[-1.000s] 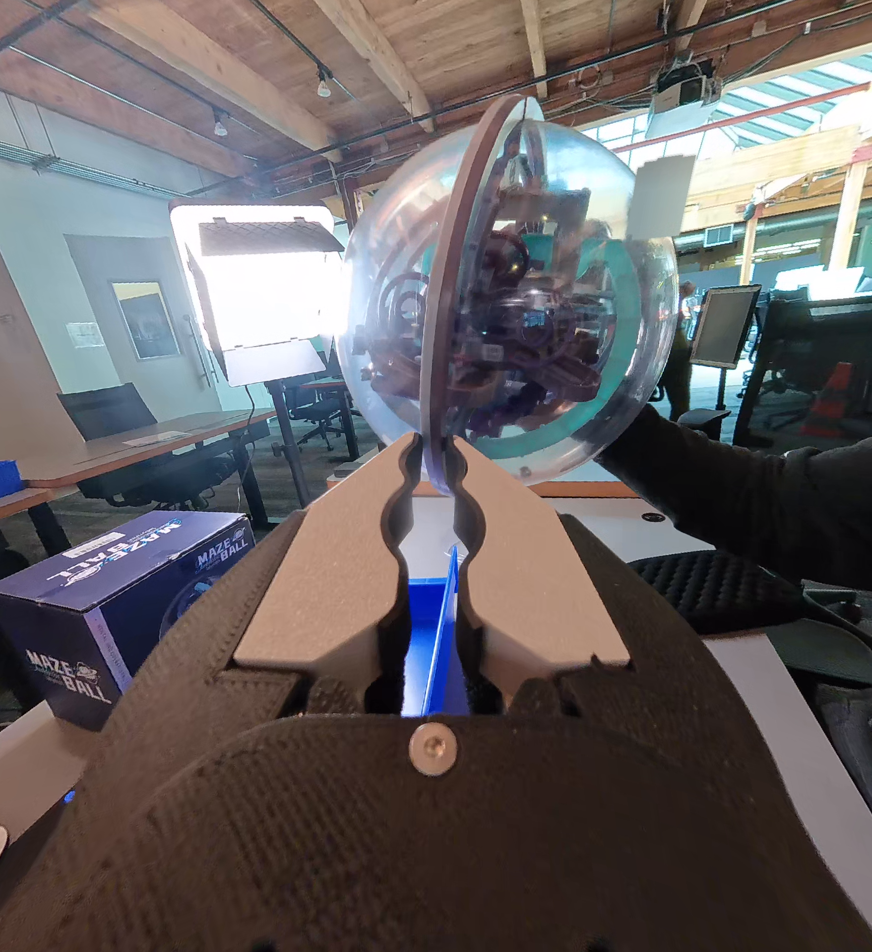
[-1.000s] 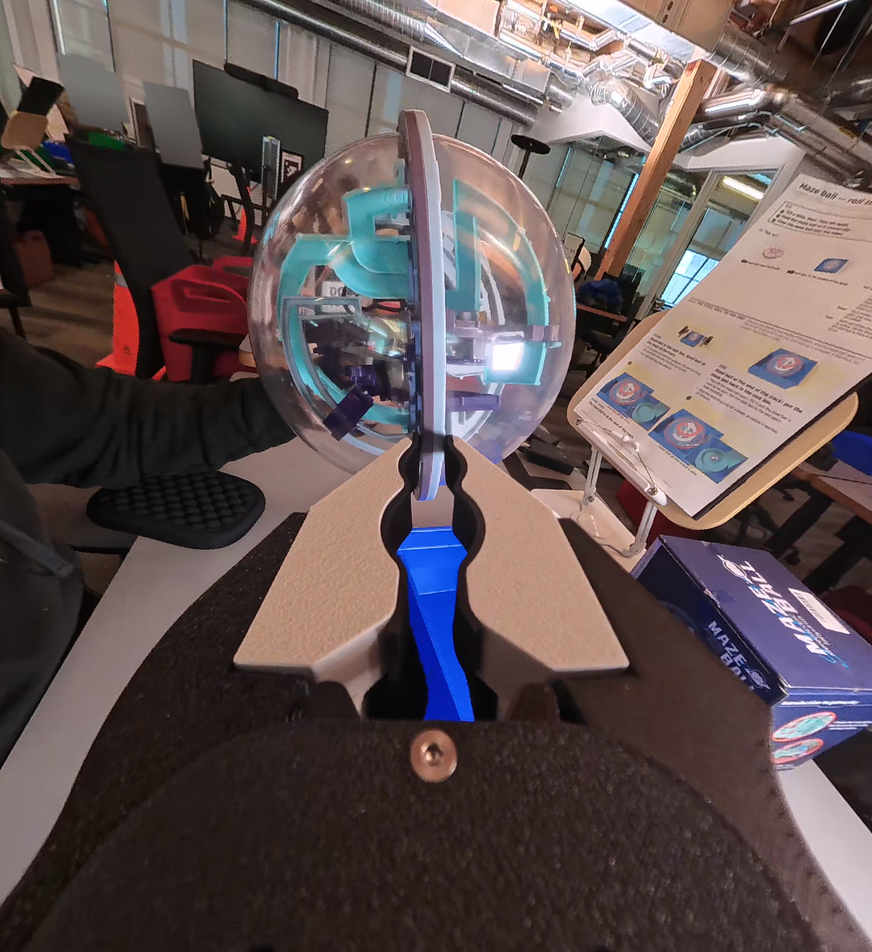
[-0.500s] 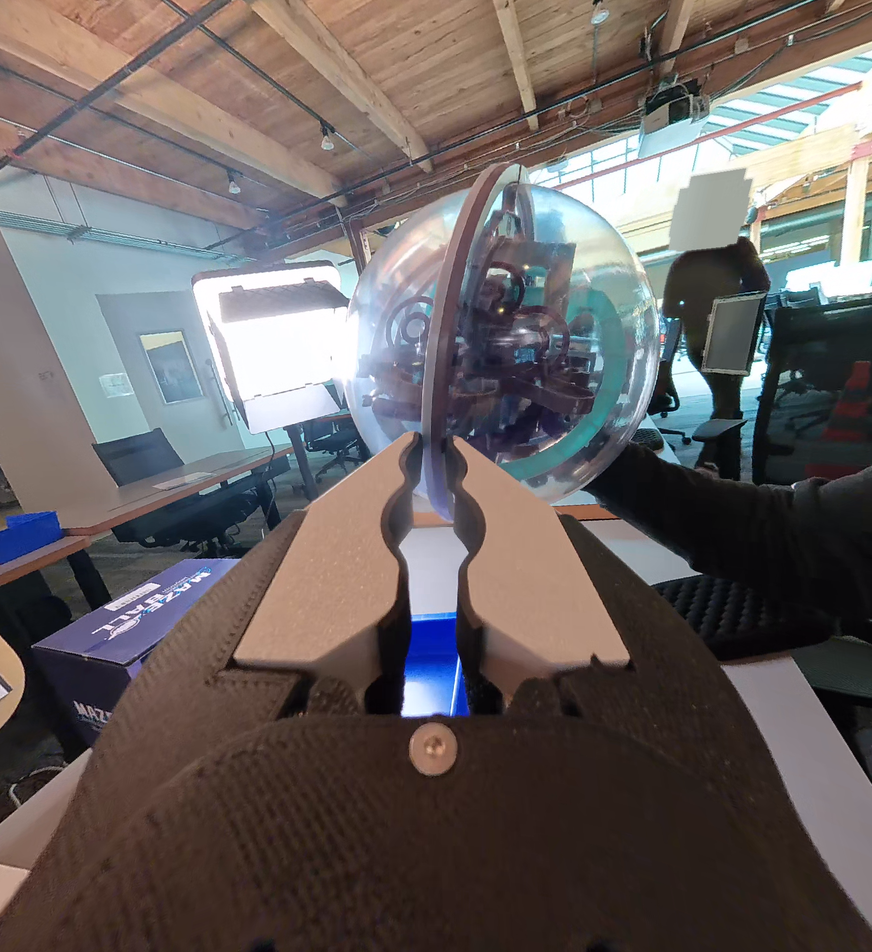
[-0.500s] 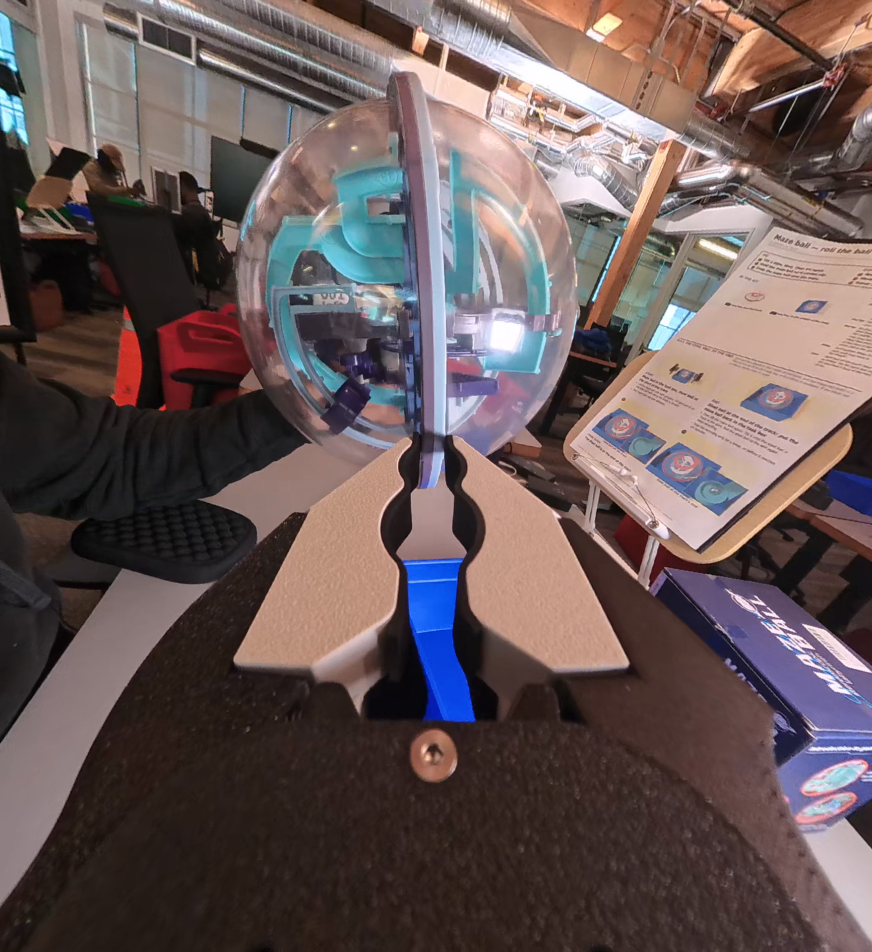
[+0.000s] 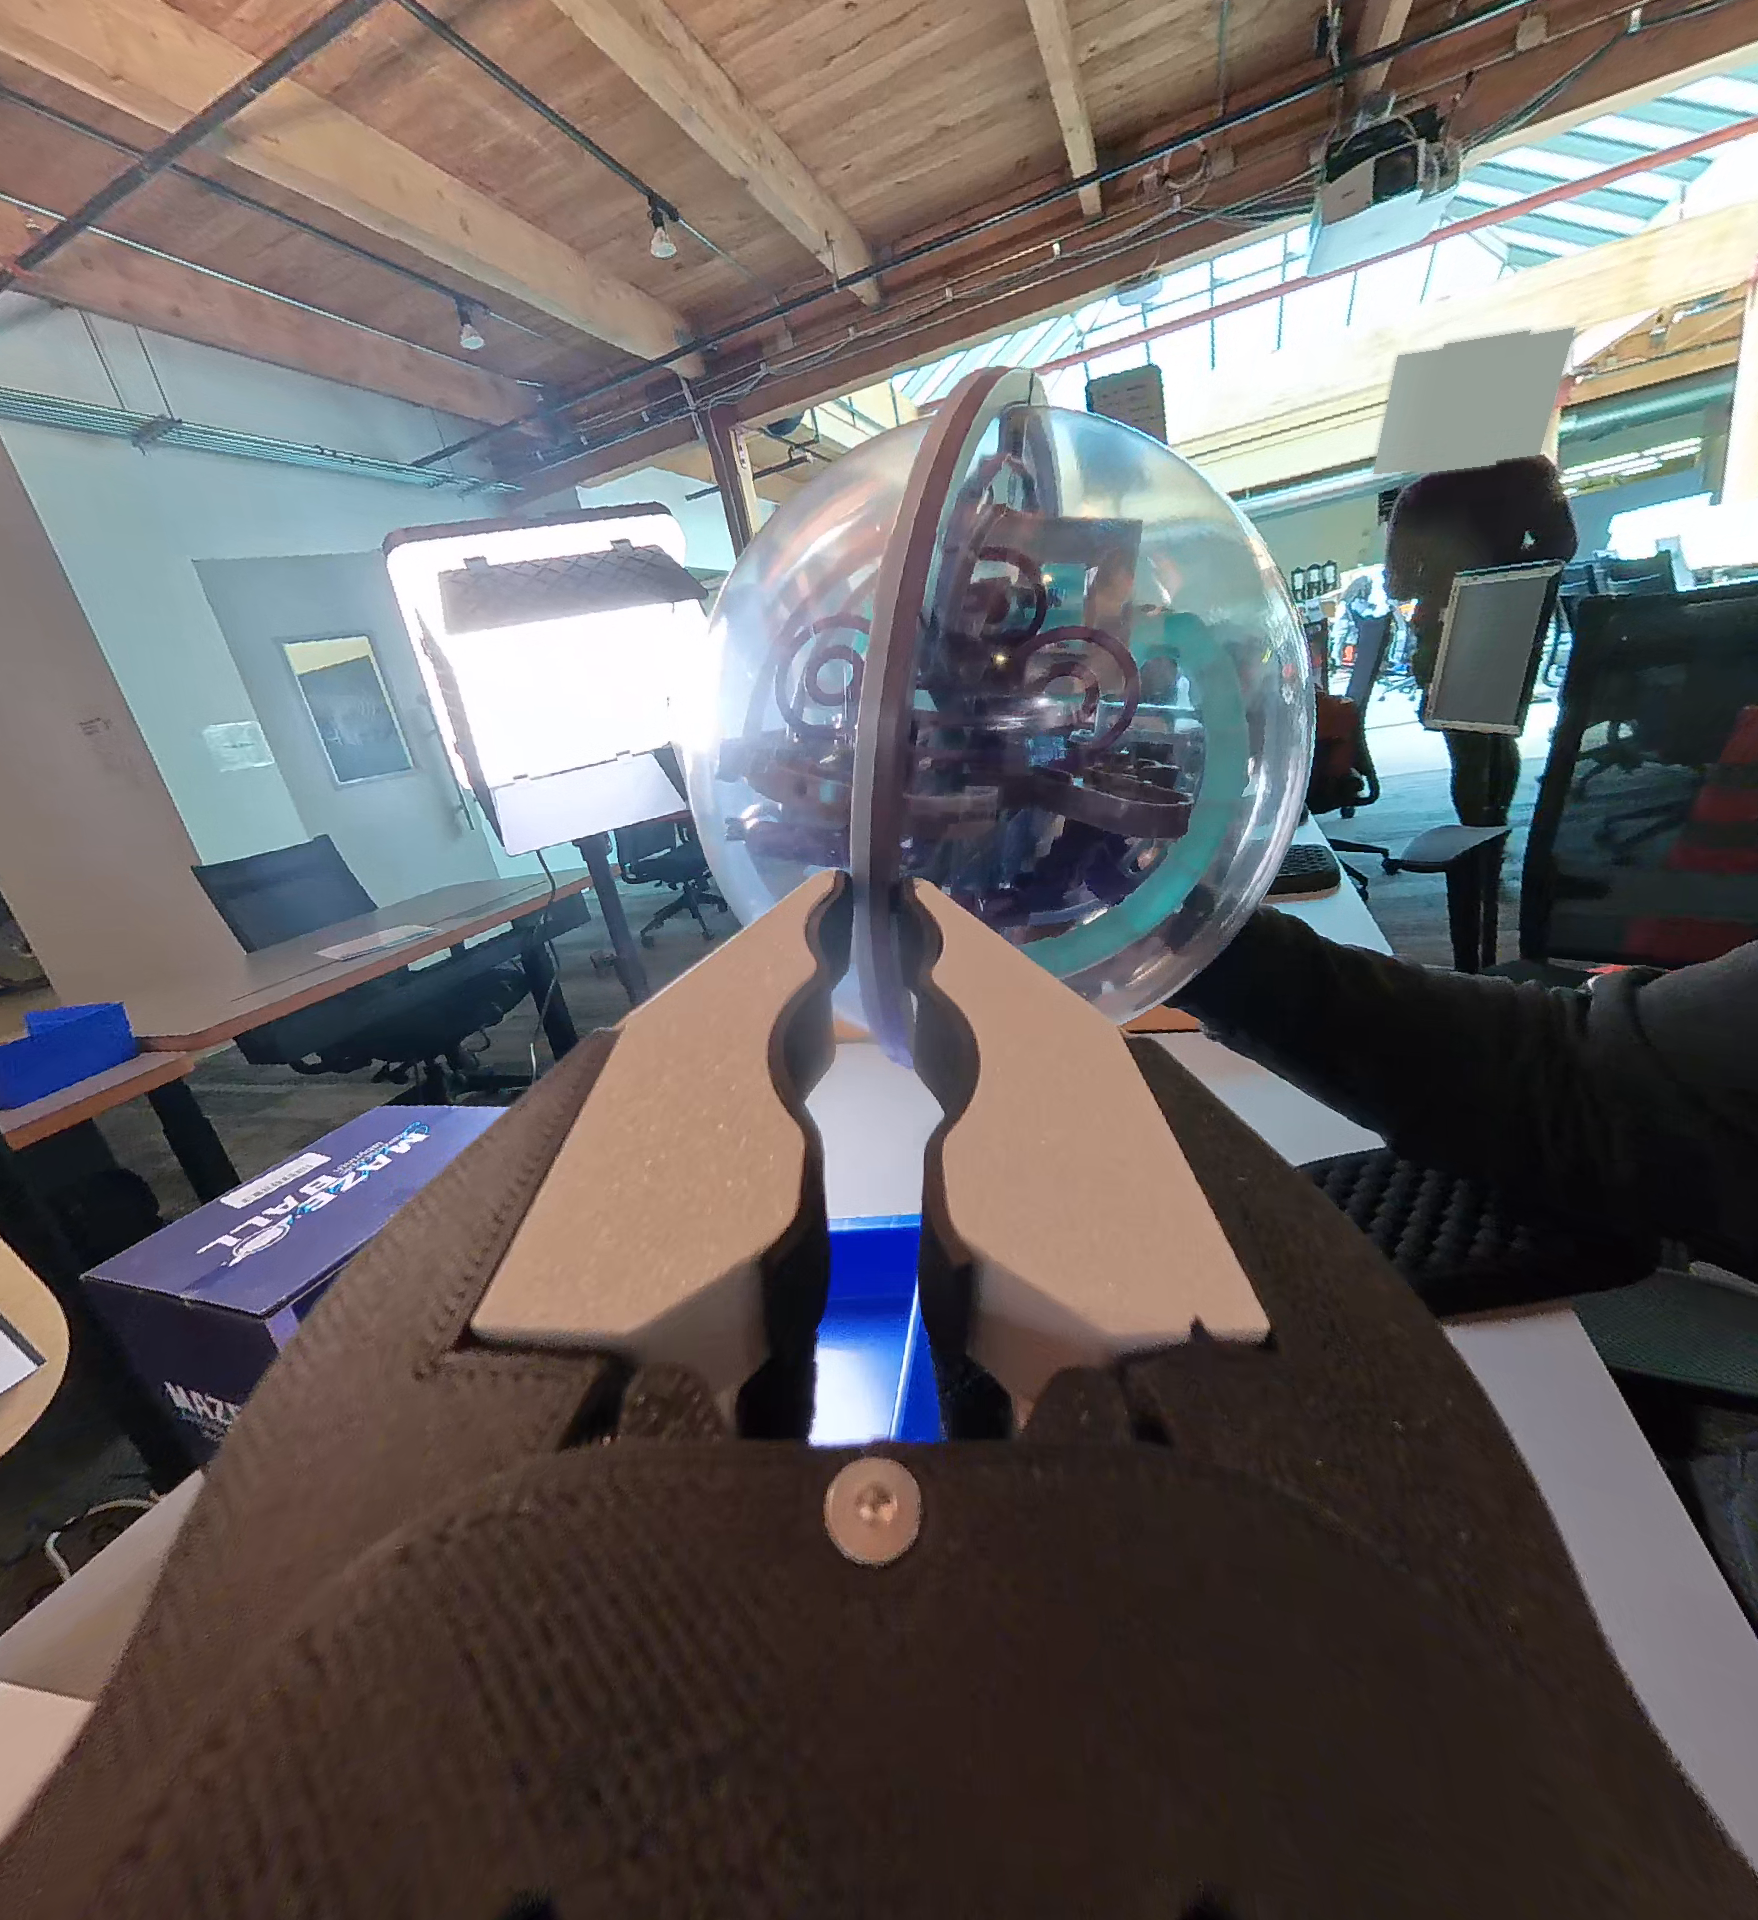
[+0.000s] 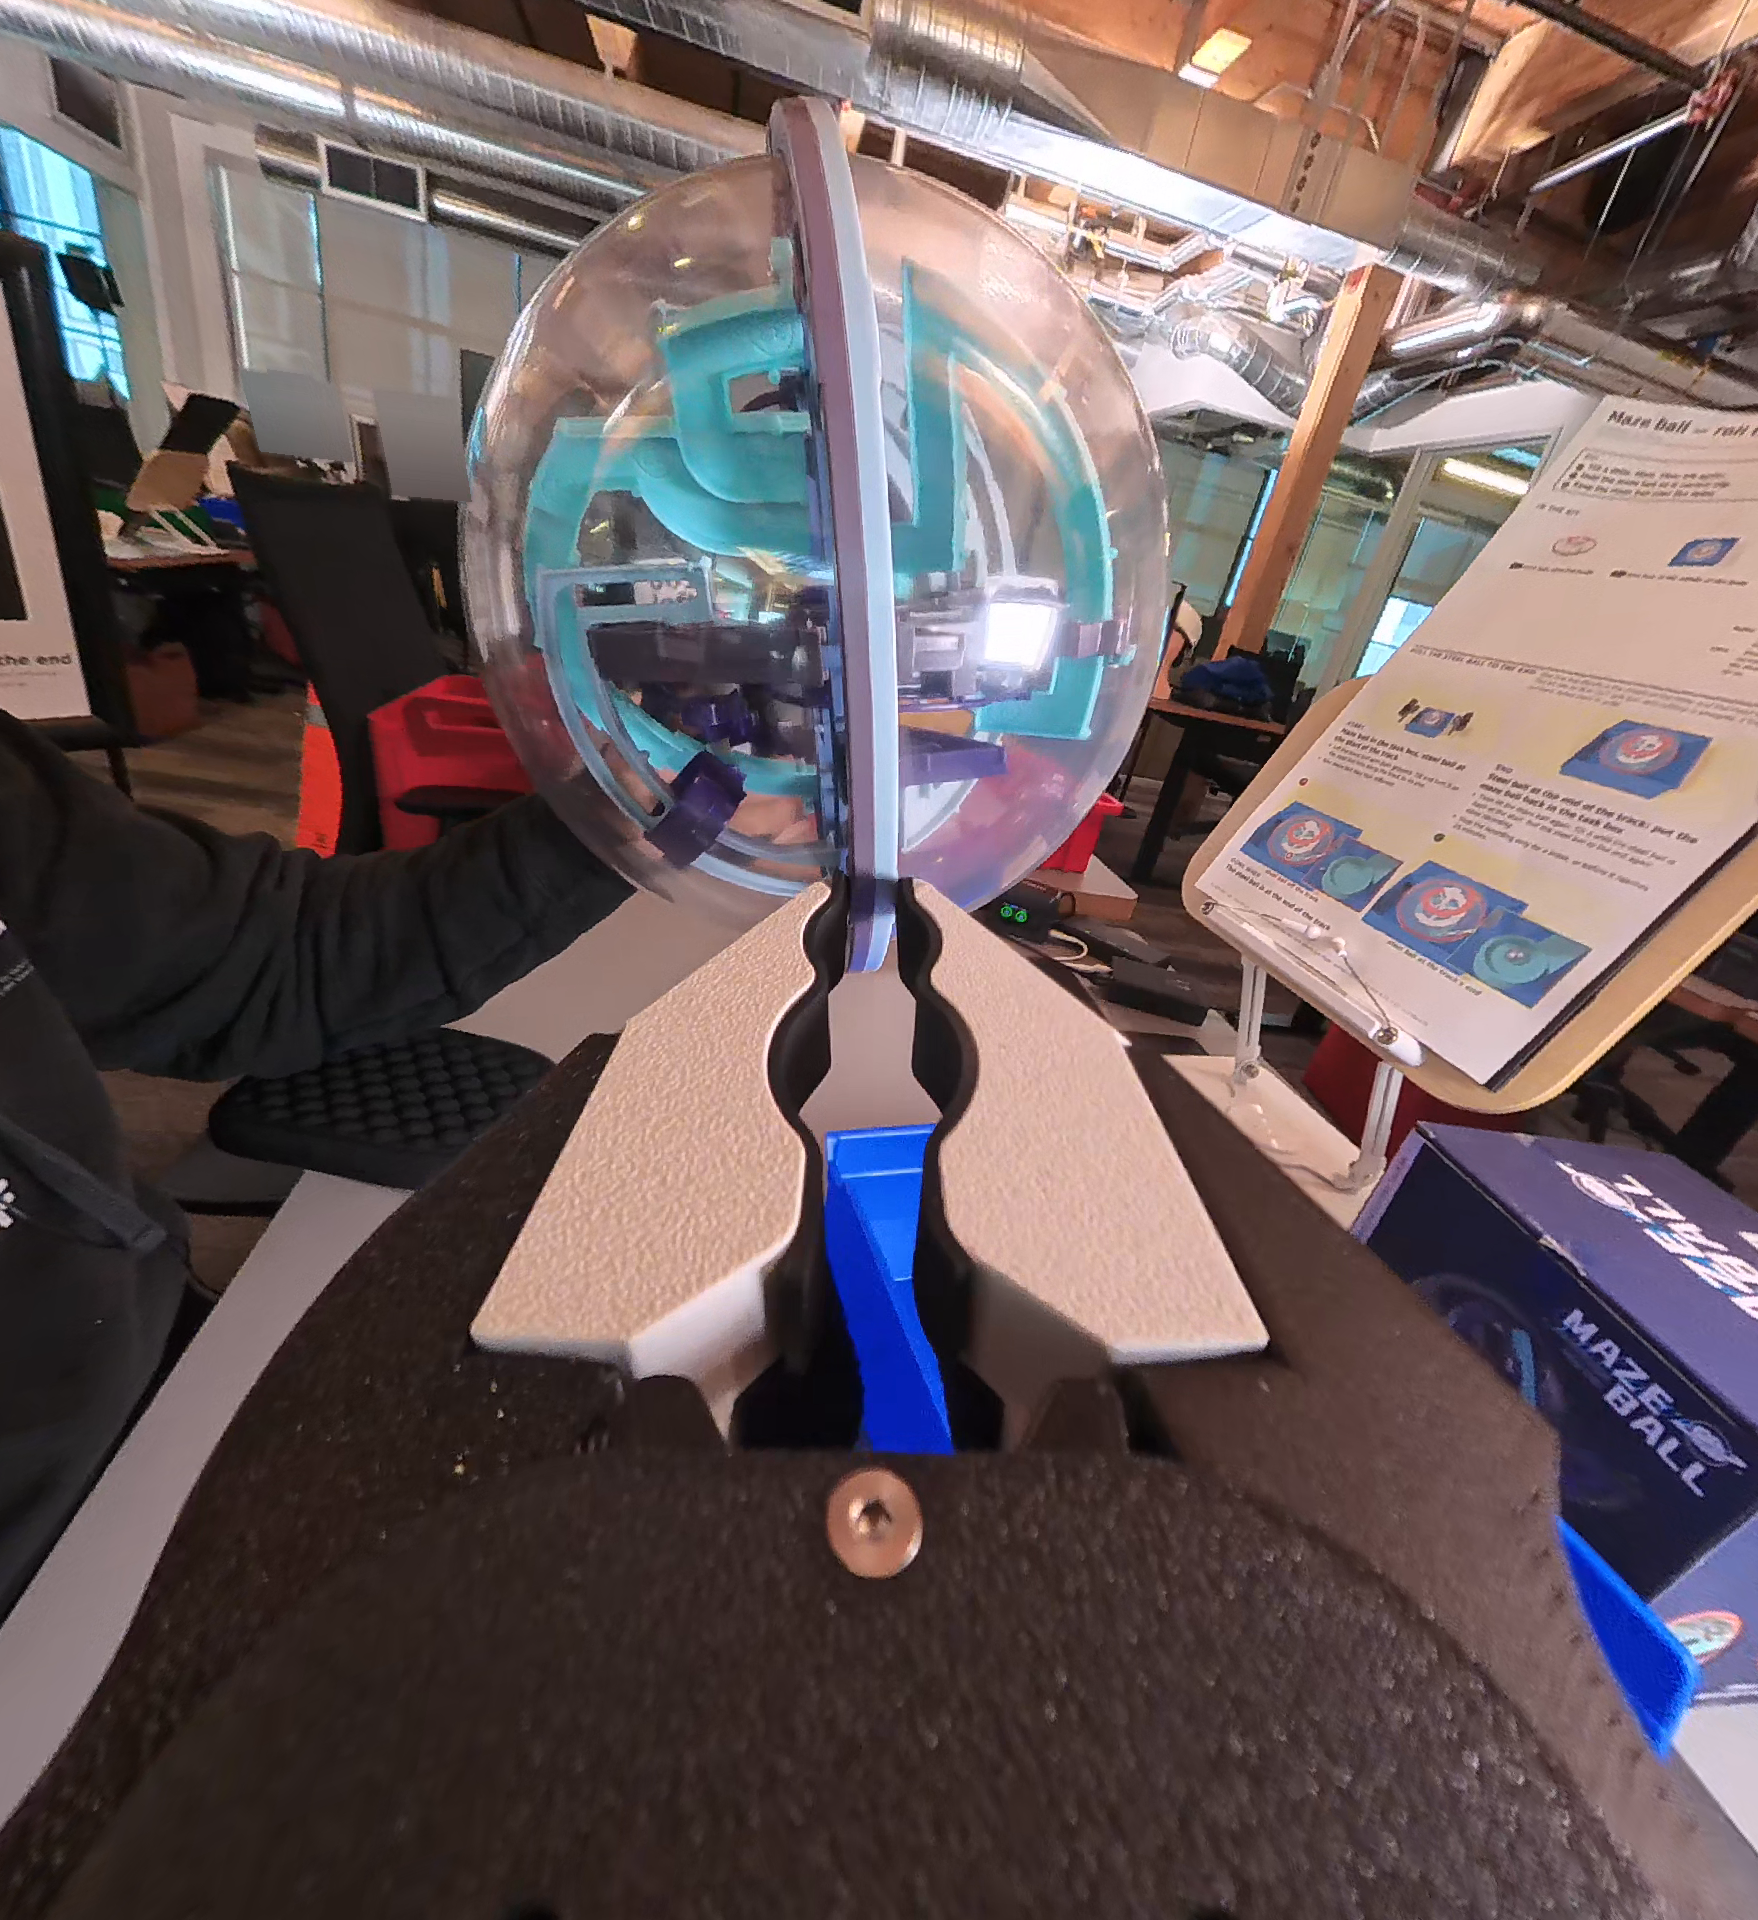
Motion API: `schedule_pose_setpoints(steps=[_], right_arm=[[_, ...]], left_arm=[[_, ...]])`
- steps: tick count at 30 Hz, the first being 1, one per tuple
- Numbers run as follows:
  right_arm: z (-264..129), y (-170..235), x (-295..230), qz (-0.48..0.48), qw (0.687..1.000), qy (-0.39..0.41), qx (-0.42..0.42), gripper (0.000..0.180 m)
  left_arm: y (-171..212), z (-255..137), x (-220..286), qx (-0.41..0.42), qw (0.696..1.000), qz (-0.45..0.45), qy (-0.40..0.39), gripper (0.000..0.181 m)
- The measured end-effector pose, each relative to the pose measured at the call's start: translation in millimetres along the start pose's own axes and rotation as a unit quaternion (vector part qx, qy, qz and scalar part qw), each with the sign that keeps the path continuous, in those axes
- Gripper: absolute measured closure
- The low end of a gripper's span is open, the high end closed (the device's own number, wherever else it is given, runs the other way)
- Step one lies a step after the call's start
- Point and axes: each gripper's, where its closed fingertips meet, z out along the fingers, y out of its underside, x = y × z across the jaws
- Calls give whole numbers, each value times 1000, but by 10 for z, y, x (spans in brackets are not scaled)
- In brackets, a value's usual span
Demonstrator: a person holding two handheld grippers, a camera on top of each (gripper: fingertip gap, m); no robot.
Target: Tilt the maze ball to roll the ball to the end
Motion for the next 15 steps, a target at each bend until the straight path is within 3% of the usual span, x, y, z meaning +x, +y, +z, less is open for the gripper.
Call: schedule_pose_setpoints(steps=[15], right_arm=[[-76,293,-88,50,998,-6,-22,172]], left_arm=[[260,-24,72,-30,999,-45,7,173]])
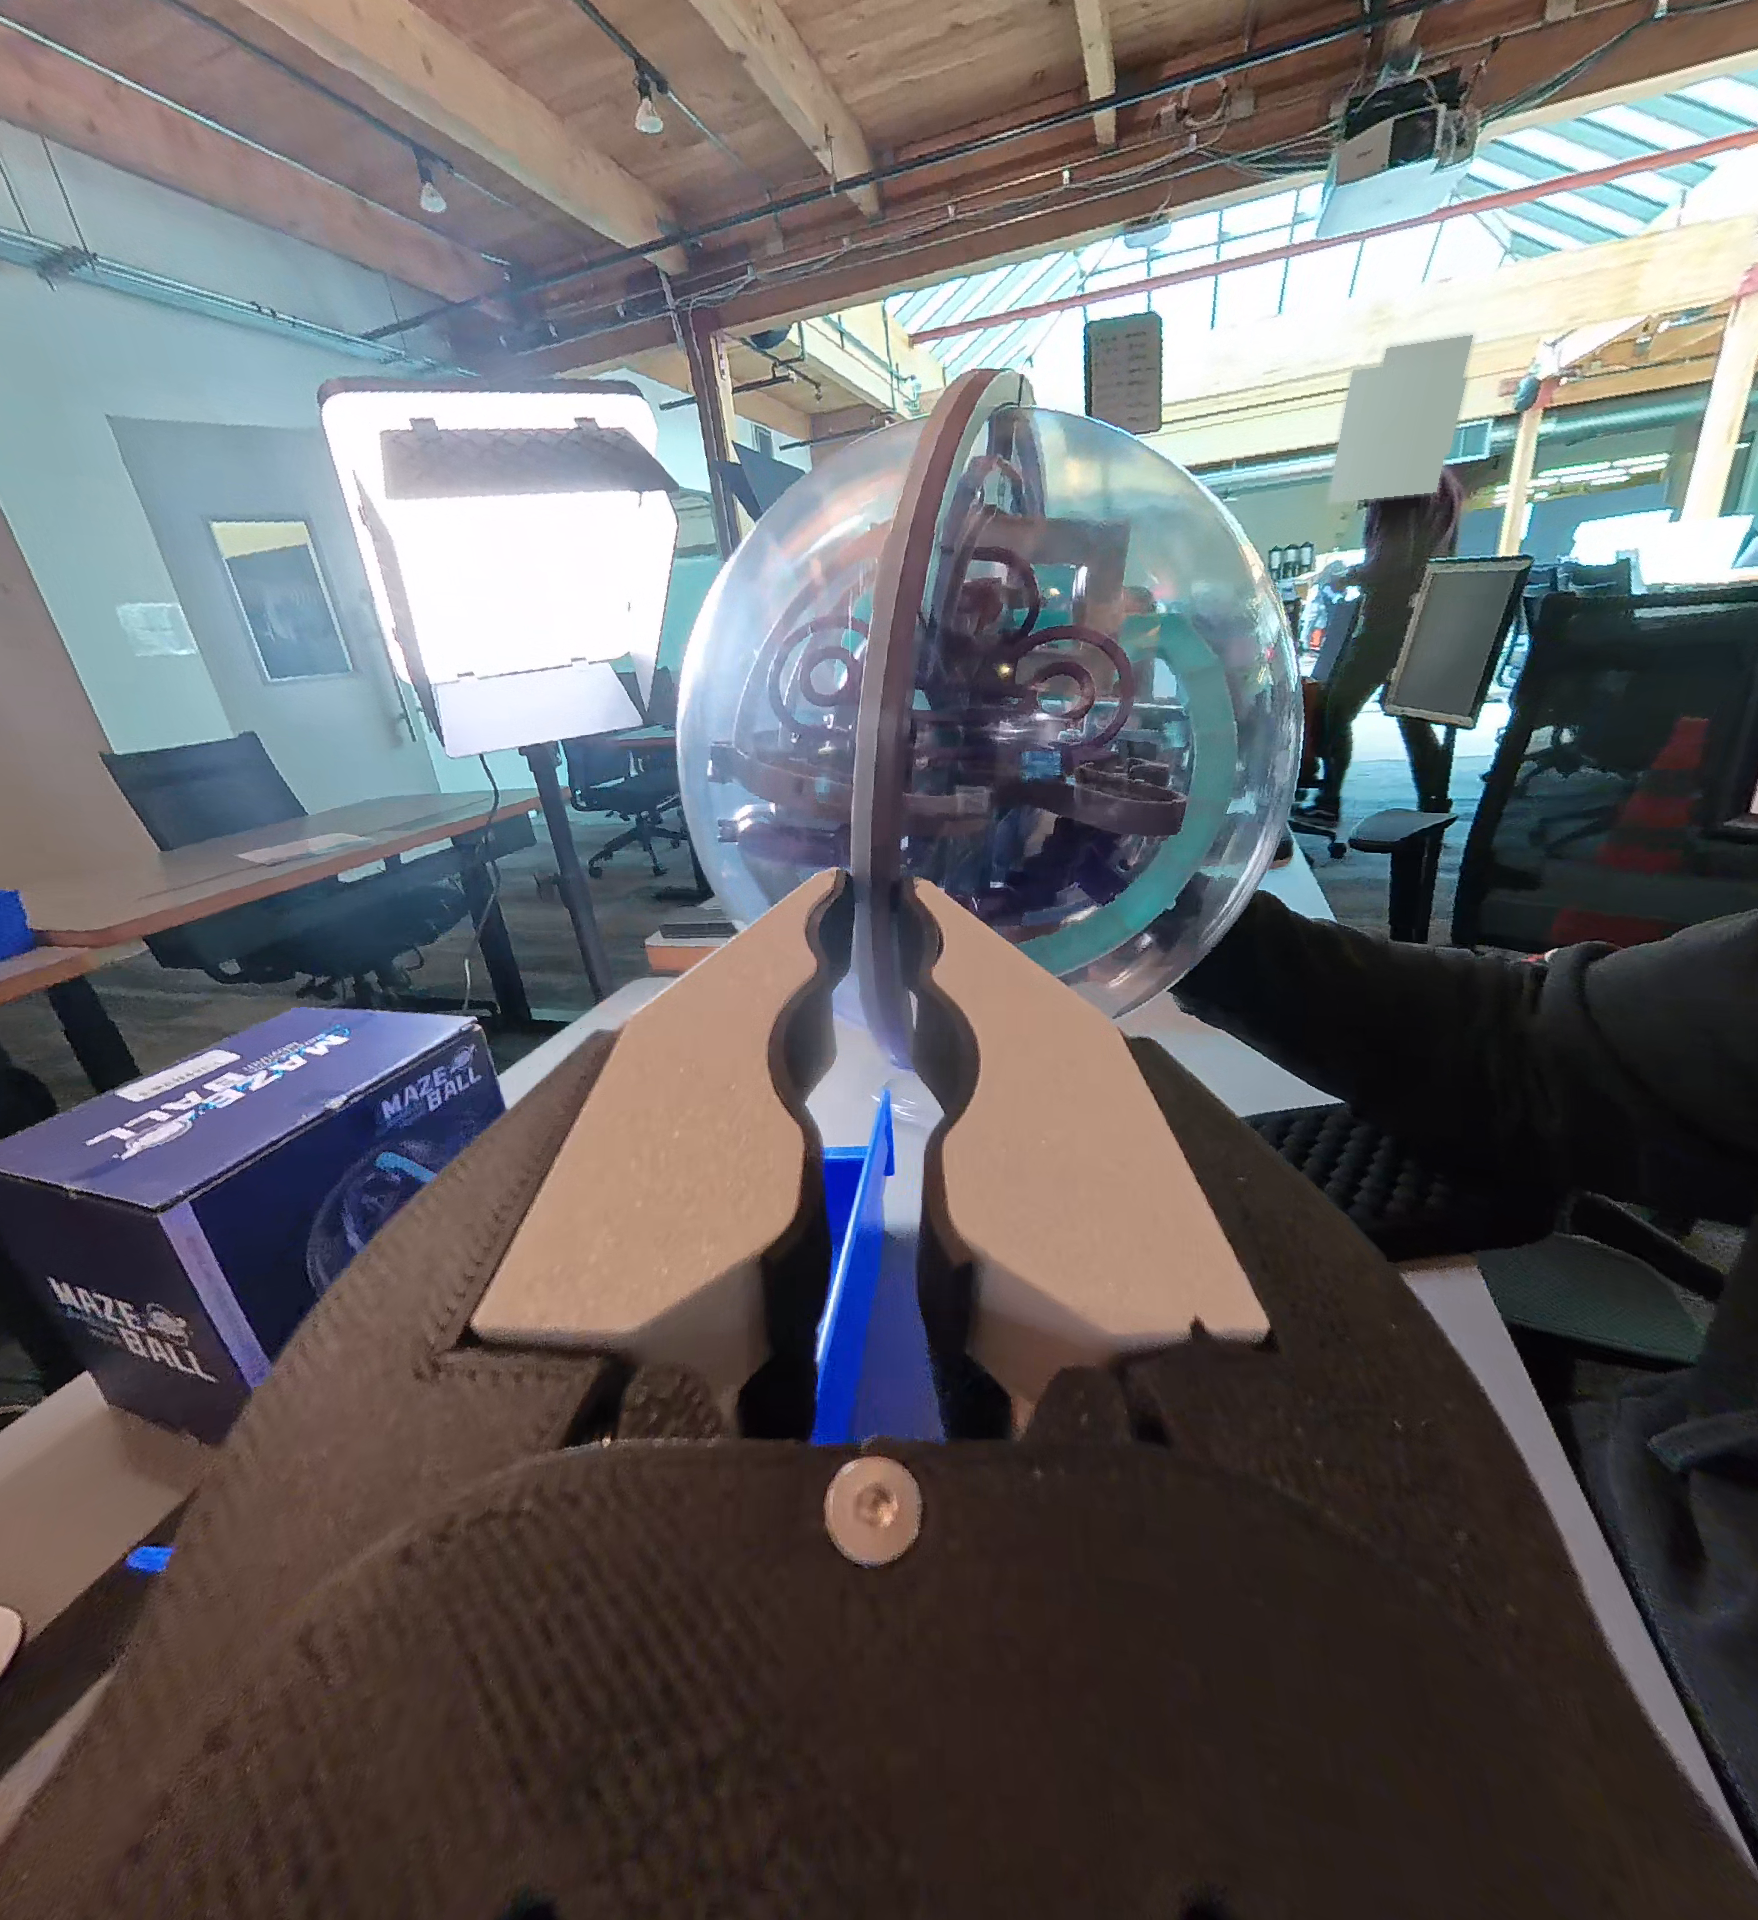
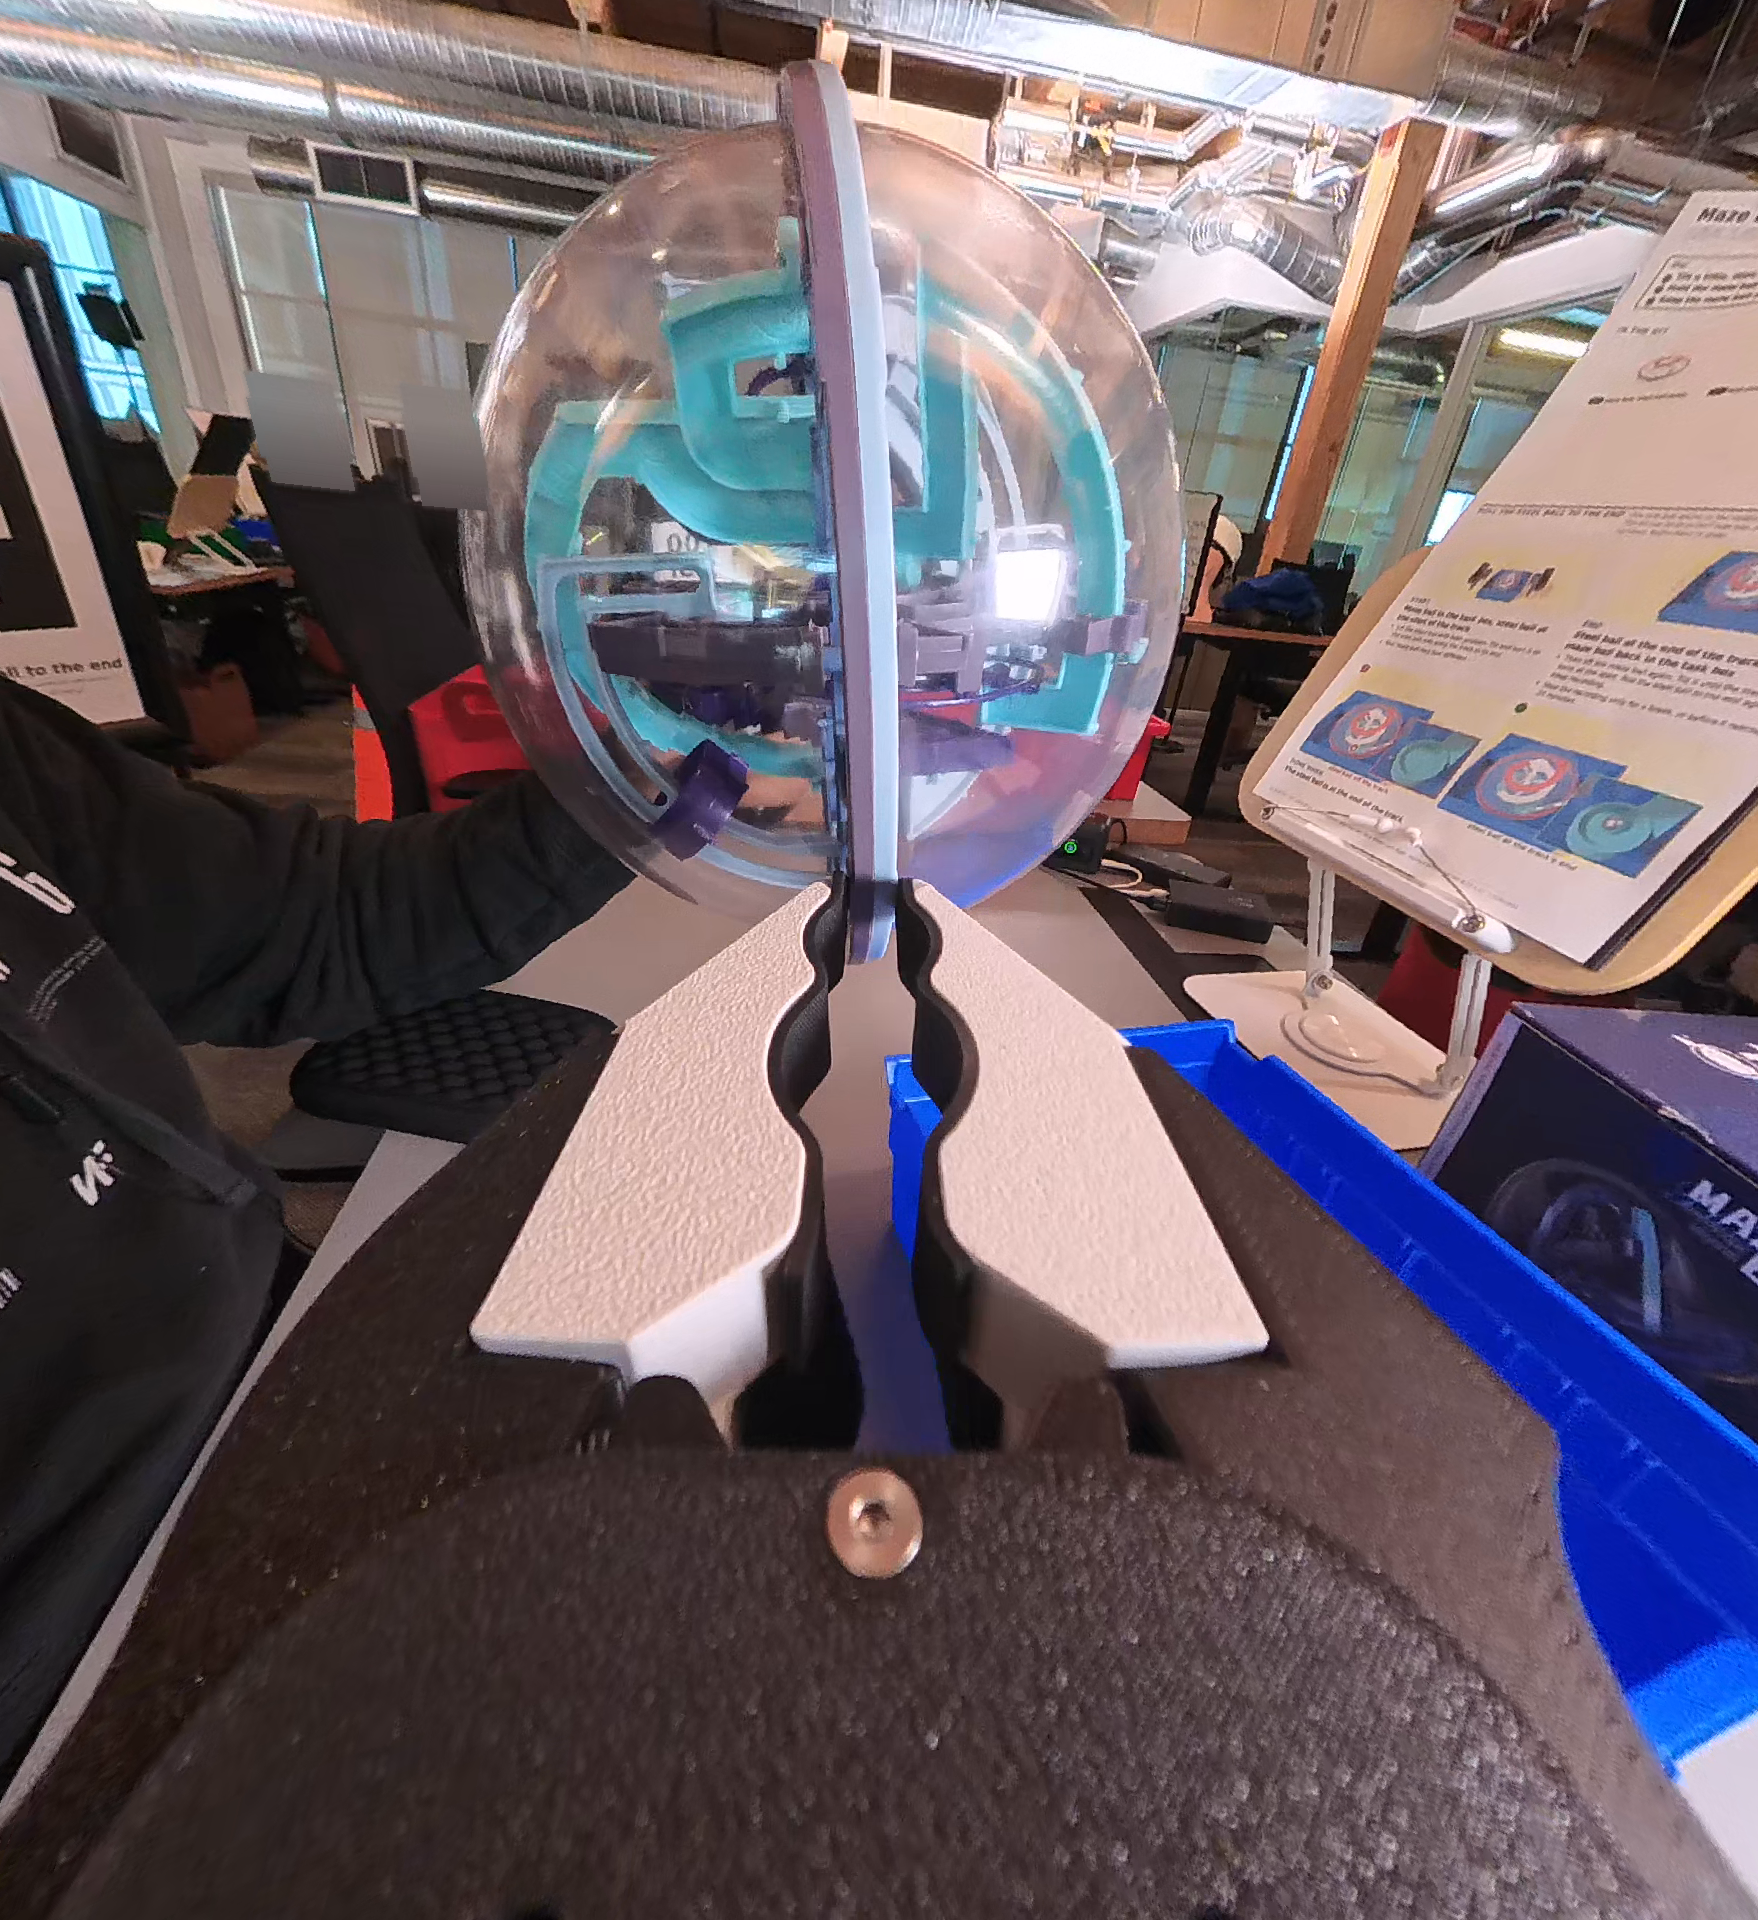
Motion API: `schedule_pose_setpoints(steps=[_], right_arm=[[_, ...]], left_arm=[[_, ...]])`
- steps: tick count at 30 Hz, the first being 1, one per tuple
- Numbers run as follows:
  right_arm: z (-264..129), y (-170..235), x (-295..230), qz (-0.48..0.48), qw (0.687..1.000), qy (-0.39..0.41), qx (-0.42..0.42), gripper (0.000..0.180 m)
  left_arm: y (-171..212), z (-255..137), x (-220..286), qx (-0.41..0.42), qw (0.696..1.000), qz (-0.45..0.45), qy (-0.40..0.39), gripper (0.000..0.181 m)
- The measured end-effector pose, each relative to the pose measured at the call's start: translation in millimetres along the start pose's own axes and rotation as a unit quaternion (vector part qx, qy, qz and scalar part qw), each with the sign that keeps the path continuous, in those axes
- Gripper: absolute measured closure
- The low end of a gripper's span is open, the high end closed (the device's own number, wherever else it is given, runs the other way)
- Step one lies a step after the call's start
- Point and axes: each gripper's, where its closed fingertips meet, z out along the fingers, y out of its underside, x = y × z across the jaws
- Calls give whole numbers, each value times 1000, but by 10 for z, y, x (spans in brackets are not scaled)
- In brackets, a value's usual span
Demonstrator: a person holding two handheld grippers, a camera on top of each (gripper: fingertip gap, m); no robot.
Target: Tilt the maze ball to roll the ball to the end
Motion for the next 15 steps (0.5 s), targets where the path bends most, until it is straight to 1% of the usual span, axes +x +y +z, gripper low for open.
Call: schedule_pose_setpoints(steps=[5,15], right_arm=[[-13,49,-2,4,1000,2,-4,172],[-10,51,2,4,1000,2,-4,172]], left_arm=[[91,-8,-7,2,1000,-15,2,173],[108,-15,-13,6,1000,-19,3,173]])
